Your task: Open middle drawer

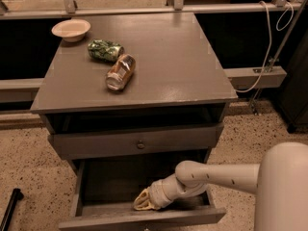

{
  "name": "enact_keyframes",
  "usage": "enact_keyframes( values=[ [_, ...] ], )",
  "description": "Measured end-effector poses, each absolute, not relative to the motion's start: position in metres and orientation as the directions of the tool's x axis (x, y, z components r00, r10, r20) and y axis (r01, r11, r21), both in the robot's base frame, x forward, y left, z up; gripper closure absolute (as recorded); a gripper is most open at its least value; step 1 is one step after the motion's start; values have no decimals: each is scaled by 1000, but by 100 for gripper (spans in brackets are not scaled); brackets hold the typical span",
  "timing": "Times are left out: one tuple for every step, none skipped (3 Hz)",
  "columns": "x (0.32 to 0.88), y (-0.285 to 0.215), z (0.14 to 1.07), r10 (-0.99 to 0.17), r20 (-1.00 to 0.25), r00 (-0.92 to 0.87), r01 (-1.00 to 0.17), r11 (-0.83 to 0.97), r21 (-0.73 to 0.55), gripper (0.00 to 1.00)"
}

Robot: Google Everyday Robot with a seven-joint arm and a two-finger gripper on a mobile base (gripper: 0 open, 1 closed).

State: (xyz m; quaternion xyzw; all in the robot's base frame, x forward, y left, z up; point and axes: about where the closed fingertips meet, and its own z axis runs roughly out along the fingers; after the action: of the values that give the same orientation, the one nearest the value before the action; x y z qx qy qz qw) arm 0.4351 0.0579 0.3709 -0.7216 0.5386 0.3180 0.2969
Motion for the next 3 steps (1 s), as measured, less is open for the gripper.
enact_keyframes(
  values=[
    [431,59,379,-572,-784,242,-959,-262,-105,100],
    [432,60,382,-568,-786,245,-958,-265,-108,100],
    [427,64,383,-553,-799,237,-960,-260,-106,100]
  ],
)
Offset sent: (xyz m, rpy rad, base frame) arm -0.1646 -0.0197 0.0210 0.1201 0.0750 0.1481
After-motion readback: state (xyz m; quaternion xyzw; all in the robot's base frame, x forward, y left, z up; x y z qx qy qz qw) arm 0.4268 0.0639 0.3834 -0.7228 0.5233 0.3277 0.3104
